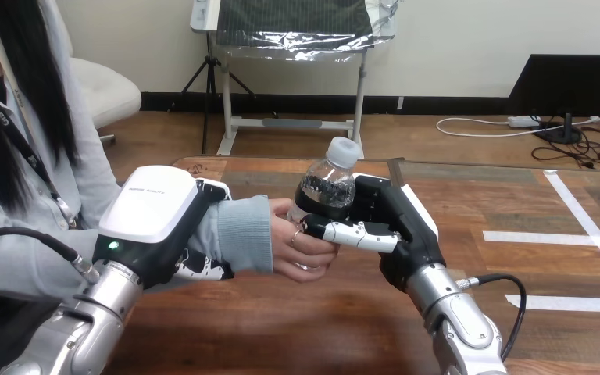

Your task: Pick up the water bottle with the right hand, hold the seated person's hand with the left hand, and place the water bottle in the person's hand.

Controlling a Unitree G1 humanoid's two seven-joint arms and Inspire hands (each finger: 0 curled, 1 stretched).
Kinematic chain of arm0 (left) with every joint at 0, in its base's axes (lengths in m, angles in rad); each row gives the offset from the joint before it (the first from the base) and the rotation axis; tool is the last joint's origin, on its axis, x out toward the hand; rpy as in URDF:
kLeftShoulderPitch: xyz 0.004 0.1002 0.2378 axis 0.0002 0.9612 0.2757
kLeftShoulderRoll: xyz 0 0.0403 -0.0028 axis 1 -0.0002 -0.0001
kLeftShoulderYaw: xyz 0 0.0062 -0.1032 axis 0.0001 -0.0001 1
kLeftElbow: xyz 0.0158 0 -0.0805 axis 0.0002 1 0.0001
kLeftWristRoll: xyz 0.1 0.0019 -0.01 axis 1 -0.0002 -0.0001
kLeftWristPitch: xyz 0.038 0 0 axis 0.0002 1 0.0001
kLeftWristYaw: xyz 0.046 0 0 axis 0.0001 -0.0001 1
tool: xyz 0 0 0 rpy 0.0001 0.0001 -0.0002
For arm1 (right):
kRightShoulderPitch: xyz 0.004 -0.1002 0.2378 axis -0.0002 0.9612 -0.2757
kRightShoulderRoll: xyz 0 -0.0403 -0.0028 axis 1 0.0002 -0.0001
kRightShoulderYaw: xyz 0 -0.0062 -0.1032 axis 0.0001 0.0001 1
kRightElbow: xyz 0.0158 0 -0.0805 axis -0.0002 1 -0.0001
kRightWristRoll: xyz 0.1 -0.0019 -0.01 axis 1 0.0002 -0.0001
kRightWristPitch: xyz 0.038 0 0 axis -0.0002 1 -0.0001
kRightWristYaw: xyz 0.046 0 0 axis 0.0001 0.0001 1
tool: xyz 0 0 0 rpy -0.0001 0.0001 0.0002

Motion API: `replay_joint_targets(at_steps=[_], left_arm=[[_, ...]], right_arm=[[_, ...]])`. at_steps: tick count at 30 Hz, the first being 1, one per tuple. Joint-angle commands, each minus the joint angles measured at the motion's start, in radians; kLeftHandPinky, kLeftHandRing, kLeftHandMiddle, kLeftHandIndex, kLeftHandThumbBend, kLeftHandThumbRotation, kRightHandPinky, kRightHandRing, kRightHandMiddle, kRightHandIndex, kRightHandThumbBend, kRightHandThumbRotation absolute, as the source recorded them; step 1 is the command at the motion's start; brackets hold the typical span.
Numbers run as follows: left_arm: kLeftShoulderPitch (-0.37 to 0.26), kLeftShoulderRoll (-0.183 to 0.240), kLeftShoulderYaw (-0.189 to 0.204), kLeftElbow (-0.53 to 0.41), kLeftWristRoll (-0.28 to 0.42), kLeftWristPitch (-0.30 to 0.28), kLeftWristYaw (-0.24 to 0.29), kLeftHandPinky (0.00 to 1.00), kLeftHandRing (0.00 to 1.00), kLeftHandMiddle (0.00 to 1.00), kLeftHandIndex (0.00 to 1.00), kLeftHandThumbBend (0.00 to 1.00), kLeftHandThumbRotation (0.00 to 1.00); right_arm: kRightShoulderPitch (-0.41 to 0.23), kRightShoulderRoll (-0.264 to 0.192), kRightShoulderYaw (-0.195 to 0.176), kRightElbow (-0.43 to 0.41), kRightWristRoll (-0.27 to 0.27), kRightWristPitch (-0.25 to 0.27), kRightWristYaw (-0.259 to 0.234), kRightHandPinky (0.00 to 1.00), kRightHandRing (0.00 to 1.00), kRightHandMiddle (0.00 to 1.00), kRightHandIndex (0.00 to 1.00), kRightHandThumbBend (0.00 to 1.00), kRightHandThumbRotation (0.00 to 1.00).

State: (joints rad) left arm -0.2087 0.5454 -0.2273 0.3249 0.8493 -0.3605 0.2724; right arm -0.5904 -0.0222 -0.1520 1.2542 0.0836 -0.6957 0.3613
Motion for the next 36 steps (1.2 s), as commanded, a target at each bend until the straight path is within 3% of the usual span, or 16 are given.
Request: replay_joint_targets(at_steps=[1, 7, 13, 15, 24, 36], left_arm=[[-0.073, -0.008, 0.001, 0.003, -0.015, 0.0, 0.028, 0.3, 0.35, 0.4, 0.45, 0.88, 0.0], [-0.065, -0.003, 0.003, -0.004, -0.015, 0.006, 0.017, 0.31, 0.36, 0.42, 0.47, 0.89, 0.0], [-0.057, 0.0, 0.007, -0.008, -0.021, 0.002, 0.021, 0.36, 0.41, 0.47, 0.52, 0.92, 0.0], [-0.054, 0.001, 0.008, -0.013, -0.023, 0.004, 0.02, 0.39, 0.44, 0.52, 0.56, 0.94, 0.02], [-0.035, 0.012, 0.012, -0.041, -0.032, 0.006, 0.012, 0.53, 0.59, 0.66, 0.7, 0.99, 0.14], [0.012, 0.018, 0.01, -0.124, 0.023, 0.078, -0.001, 0.77, 0.79, 0.83, 0.86, 1.0, 0.32]], right_arm=[[-0.081, 0.007, -0.019, -0.044, 0.018, -0.008, -0.027, 0.3, 0.33, 0.39, 0.39, 0.88, 0.0], [-0.081, 0.004, -0.003, -0.041, -0.014, -0.016, -0.065, 0.39, 0.43, 0.48, 0.46, 0.92, 0.02], [-0.083, -0.007, 0.025, -0.039, -0.059, -0.009, -0.102, 0.5, 0.57, 0.62, 0.6, 0.98, 0.18], [-0.084, -0.011, 0.031, -0.038, -0.07, -0.009, -0.107, 0.59, 0.66, 0.69, 0.69, 0.99, 0.27], [-0.092, -0.035, 0.053, -0.027, -0.104, 0.002, -0.098, 0.86, 0.9, 0.89, 0.91, 1.0, 0.51], [-0.102, -0.042, 0.034, -0.014, -0.081, 0.023, -0.052, 0.99, 0.99, 0.99, 1.0, 1.0, 0.66]])
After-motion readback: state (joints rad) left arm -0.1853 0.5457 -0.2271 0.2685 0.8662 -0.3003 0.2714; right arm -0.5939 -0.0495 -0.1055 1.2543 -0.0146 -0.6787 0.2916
